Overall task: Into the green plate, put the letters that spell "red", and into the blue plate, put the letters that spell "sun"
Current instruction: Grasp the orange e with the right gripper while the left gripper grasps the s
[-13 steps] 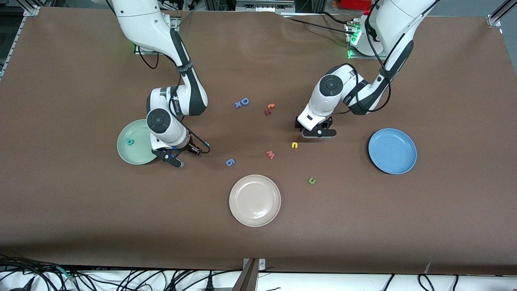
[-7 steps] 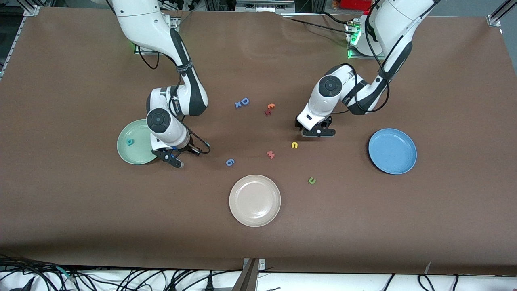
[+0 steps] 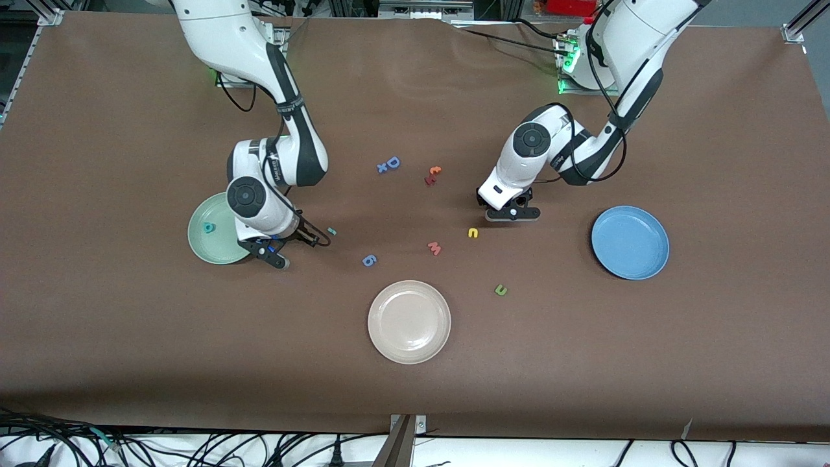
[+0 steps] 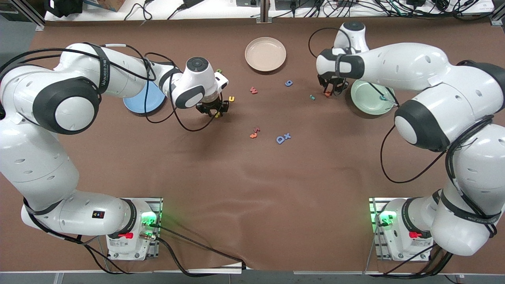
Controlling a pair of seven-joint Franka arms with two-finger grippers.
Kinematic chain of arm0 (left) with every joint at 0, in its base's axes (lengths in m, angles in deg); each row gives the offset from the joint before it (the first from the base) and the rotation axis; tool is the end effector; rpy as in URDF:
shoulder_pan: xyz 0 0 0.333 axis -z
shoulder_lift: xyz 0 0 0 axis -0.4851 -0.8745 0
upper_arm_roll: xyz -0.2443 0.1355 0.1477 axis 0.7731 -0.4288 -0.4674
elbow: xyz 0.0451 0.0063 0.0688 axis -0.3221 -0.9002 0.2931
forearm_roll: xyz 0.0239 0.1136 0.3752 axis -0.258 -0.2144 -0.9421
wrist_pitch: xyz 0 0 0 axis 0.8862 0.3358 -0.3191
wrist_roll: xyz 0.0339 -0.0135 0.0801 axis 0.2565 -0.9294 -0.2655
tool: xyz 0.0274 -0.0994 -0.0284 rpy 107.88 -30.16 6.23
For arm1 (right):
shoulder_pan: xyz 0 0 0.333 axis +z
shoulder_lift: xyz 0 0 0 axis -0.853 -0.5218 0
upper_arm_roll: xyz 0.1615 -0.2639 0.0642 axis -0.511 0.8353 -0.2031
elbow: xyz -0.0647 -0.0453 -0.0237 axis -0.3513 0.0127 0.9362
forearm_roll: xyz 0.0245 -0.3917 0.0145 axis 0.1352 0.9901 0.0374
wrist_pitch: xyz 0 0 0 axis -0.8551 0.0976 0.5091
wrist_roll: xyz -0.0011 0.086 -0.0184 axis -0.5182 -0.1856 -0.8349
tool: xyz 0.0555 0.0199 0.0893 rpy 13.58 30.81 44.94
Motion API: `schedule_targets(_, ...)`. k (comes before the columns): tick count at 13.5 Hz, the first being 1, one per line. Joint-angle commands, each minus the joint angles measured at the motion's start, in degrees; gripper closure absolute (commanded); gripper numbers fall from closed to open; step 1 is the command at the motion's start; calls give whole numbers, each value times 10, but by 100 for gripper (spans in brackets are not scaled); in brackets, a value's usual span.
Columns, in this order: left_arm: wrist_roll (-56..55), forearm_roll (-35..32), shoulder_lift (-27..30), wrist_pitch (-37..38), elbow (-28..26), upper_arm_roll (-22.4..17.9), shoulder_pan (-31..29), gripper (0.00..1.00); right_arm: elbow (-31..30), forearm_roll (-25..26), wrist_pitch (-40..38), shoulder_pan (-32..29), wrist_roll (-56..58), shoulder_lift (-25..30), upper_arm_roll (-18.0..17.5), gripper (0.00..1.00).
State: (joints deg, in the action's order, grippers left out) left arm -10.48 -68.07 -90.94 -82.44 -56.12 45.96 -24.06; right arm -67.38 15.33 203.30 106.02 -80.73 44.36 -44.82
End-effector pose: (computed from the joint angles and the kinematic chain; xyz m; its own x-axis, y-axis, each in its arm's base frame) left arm 0.4553 -0.2993 0.1698 0.9984 0.0425 -0.0376 0.0433 -0.9989 0.0200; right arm 0.5732 0.2242 0.2077 0.8705 -0.4798 -0.1096 -0.4755 -0.8774 0.0637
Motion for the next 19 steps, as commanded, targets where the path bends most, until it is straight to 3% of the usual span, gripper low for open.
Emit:
schedule_targets(1,4,12,1,2,-4,7,-10,55,-4,-8,-78,-2,78,38,51,87)
schedule_targets(2,4,13,1,2,-4,8,-11,60,-5,-8,-98,-2,112,42,73,87)
schedule_targets(6,4,15,1,2,-5,9,-11,60,-13,-8,-124,-8,236,32,133,87)
schedule_targets(9,3,15,1,2,-5,9,-11,61,-17,-10,-115,-52,295,1,134,87)
schedule_targets(11,1,15,1,2,-5,9,-11,69,-17,-10,-114,-71,324,-12,133,86)
schedule_targets(14,-2,15,1,2,-5,10,-11,69,-17,-10,-117,-76,323,-14,121,85)
schedule_targets(19,-2,15,1,2,-4,10,-14,79,-22,-49,-122,-78,326,-25,118,81)
